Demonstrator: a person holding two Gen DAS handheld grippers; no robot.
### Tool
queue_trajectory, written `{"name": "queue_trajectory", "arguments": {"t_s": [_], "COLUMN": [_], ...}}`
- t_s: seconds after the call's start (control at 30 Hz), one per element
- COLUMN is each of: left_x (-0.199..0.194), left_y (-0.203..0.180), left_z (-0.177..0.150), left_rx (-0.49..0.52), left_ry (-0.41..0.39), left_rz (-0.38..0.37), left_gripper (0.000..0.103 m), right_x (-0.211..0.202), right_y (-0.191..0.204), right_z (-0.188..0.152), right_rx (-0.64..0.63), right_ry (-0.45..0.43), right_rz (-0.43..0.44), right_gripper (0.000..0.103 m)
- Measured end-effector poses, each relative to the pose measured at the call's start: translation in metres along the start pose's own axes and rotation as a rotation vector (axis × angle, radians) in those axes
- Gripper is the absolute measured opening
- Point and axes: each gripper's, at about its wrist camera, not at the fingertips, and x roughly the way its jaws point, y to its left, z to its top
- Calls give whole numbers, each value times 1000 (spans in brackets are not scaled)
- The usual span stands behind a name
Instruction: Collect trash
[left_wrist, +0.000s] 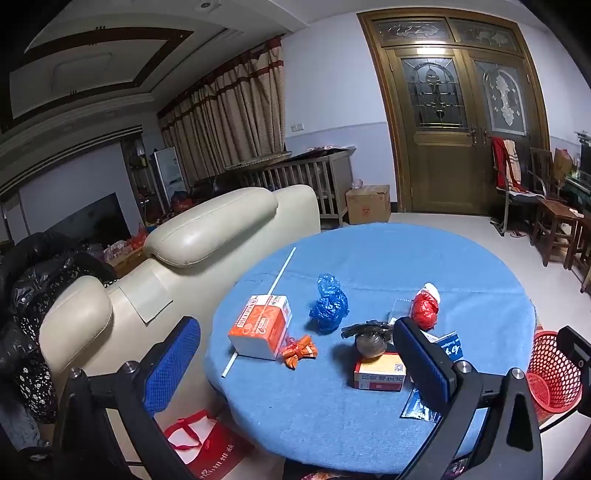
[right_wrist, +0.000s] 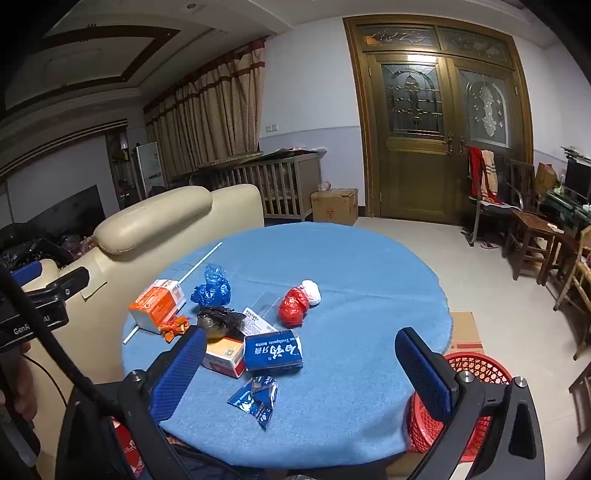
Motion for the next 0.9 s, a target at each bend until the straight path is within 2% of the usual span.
{"name": "queue_trajectory", "arguments": {"t_s": [0.9], "left_x": [4], "left_y": [6], "left_z": [-4], "left_rx": [-4], "left_ry": [15], "left_rz": [19], "left_gripper": [103], "right_x": [6], "right_y": [-2], "right_z": [-5], "right_rx": [11], "right_ry": [21], "right_rz": [14], "right_gripper": [103]}}
